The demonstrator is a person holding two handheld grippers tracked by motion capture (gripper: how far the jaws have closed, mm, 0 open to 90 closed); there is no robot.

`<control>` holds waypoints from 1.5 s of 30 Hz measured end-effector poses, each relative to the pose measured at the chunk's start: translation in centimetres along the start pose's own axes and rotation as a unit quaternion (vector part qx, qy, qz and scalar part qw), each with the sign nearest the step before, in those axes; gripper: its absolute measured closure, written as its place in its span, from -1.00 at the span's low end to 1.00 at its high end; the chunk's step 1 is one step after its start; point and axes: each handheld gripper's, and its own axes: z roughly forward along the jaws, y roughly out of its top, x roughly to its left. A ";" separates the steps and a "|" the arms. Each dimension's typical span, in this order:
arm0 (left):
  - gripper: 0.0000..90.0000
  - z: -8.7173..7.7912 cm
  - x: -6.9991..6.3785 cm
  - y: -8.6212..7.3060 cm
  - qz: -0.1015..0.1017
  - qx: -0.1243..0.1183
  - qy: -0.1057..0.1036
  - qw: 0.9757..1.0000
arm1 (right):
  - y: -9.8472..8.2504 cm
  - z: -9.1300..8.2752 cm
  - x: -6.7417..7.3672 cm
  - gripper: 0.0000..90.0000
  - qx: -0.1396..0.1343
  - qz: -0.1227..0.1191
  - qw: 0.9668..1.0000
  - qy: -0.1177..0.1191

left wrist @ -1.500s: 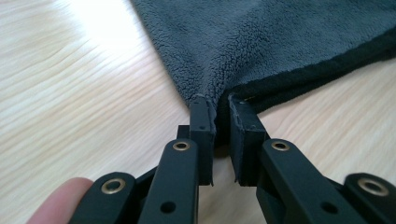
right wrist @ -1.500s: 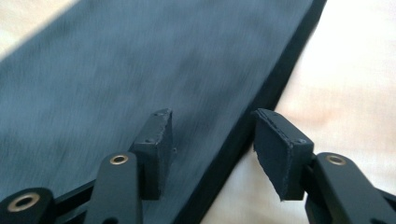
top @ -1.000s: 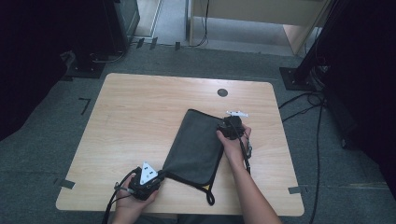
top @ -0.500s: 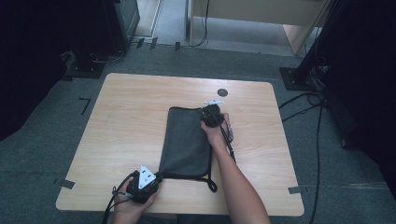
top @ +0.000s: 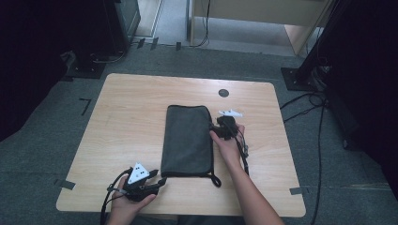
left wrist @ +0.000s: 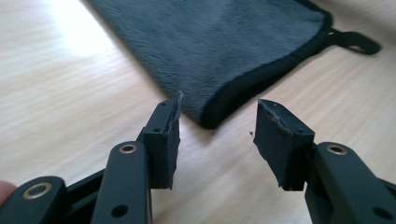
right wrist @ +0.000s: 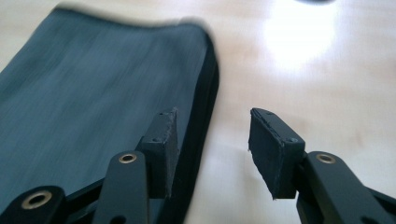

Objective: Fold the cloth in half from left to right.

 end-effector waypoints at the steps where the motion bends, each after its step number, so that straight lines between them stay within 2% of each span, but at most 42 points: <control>1: 0.12 -0.1 0.2 0.0 -0.002 0.000 0.001 1.000 | -0.9 -1.0 0.1 0.13 0.002 -0.004 1.000 0.008; 7: 0.12 -0.7 1.4 0.2 -0.022 -0.024 0.010 0.999 | -6.5 -5.8 1.2 0.12 0.011 -0.015 0.998 0.059; 9: 0.12 -0.8 1.6 0.2 -0.025 -0.030 0.011 0.999 | -7.1 -6.3 1.5 0.12 0.010 -0.016 0.998 0.062; 10: 0.12 -1.0 2.0 0.3 -0.031 -0.038 0.015 0.999 | -7.9 -7.3 2.1 0.19 0.016 -0.027 0.997 0.076; 11: 0.12 -1.2 2.2 0.3 -0.037 -0.044 0.017 0.998 | -8.1 -7.5 2.3 0.23 0.016 -0.030 0.996 0.079; 12: 0.12 -1.2 2.2 0.3 -0.037 -0.044 0.017 0.998 | -8.1 -7.5 2.3 0.23 0.016 -0.030 0.996 0.079; 13: 0.12 -1.3 2.4 0.3 -0.047 -0.050 0.018 0.997 | -8.5 -8.2 2.6 0.34 0.022 -0.023 0.996 0.089; 15: 0.12 -1.3 2.4 0.2 -0.041 -0.047 0.019 0.998 | -9.0 -8.3 2.9 0.39 0.031 -0.014 0.995 0.098; 19: 0.13 -1.0 2.2 0.1 -0.020 -0.038 0.021 0.999 | -10.1 -8.3 3.7 0.53 0.044 -0.018 0.995 0.086; 21: 0.13 -0.9 2.1 0.1 -0.019 -0.037 0.021 0.999 | -10.3 -8.3 3.9 0.56 0.042 -0.019 0.996 0.082; 22: 0.13 -0.7 2.1 0.0 -0.014 -0.029 0.022 0.999 | -10.3 -8.3 3.9 0.69 0.039 -0.022 0.996 0.076; 23: 0.13 -0.6 2.0 0.0 -0.011 -0.027 0.023 0.999 | -10.3 -8.4 3.9 0.75 0.038 -0.022 0.996 0.075; 26: 0.12 -0.4 1.8 0.0 0.000 -0.020 0.025 0.999 | -10.3 -8.8 3.9 0.90 0.034 -0.025 0.996 0.076; 28: 0.12 -0.4 1.7 0.0 0.001 -0.019 0.026 0.999 | -10.3 -9.0 3.9 0.92 0.033 -0.023 0.996 0.078; 29: 0.12 -0.3 1.7 0.1 -0.002 -0.020 0.028 0.999 | -10.3 -9.5 3.7 1.00 0.031 -0.021 0.996 0.087; 30: 0.12 -0.3 1.7 0.1 -0.002 -0.020 0.028 0.999 | -10.3 -9.5 3.7 1.00 0.031 -0.021 0.996 0.087; 31: 0.12 -0.3 1.8 0.1 -0.006 -0.022 0.029 0.999 | -10.4 -10.0 3.7 1.00 0.033 -0.032 0.996 0.081; 34: 0.11 -0.3 2.3 0.6 -0.032 -0.035 0.021 0.999 | -10.6 -10.2 3.5 0.95 0.031 -0.033 0.996 0.073; 35: 0.11 -0.2 2.4 0.8 -0.043 -0.040 0.021 0.998 | -10.6 -10.3 3.4 0.80 0.023 -0.021 0.996 0.080; 36: 0.11 -0.1 2.4 1.0 -0.050 -0.044 0.023 0.998 | -10.6 -10.3 3.4 0.80 0.023 -0.021 0.996 0.080; 37: 0.11 0.4 2.2 1.4 -0.054 -0.046 0.026 0.997 | -10.4 -10.1 3.4 0.69 0.011 -0.011 0.997 0.076; 38: 0.10 0.4 2.2 1.4 -0.054 -0.046 0.026 0.997 | -10.4 -9.9 3.5 0.64 0.008 -0.006 0.997 0.075; 40: 0.09 1.3 1.6 1.7 -0.036 -0.031 0.025 0.999 | -10.4 -9.2 3.8 0.51 0.010 -0.006 0.998 0.063; 41: 0.08 1.3 1.6 1.7 -0.036 -0.031 0.025 0.999 | -10.4 -9.2 3.8 0.51 0.010 -0.006 0.998 0.063; 42: 0.06 2.0 1.1 1.6 -0.019 -0.005 0.034 0.999 | -10.7 -8.4 4.0 0.38 0.022 -0.012 0.998 0.052; 43: 0.06 2.2 1.0 1.6 -0.012 0.012 0.042 0.999 | -10.8 -8.2 4.2 0.33 0.024 -0.019 0.999 0.043; 45: 0.06 2.2 0.9 1.6 -0.006 0.024 0.049 0.999 | -11.0 -8.3 4.5 0.29 0.020 -0.044 0.999 0.023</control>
